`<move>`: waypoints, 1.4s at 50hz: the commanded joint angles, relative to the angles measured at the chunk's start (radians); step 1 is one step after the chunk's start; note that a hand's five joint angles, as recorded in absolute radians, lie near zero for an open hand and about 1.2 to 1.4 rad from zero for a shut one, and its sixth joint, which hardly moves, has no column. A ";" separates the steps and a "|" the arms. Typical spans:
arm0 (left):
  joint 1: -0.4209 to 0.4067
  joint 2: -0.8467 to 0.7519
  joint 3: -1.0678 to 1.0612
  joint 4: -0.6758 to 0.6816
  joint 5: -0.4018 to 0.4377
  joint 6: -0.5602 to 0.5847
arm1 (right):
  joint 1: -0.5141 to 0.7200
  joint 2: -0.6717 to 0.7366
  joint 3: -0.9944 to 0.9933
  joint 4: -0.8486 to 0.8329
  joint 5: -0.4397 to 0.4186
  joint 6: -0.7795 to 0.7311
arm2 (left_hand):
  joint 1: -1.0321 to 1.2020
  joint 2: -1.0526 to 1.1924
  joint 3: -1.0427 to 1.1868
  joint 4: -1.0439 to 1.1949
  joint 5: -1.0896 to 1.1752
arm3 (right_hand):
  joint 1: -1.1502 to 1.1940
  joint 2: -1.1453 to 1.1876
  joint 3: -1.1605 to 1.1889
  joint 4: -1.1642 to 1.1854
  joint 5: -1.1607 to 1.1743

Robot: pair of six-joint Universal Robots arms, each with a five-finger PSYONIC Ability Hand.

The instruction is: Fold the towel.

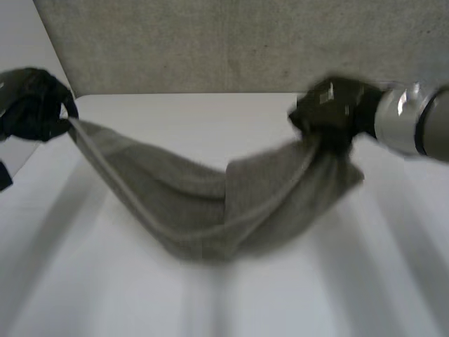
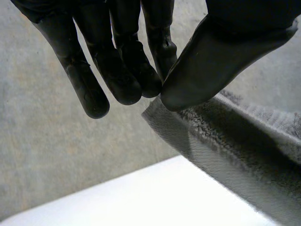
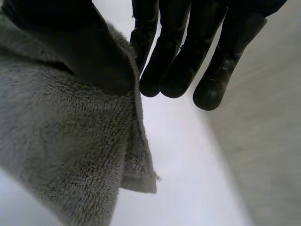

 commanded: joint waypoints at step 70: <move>-0.109 -0.280 -0.136 0.087 -0.228 0.171 | -0.008 -0.053 0.859 -0.695 0.059 0.062 | 0.135 0.042 0.048 0.035 0.072 | -0.618 -0.658 -0.671 -0.666 -0.655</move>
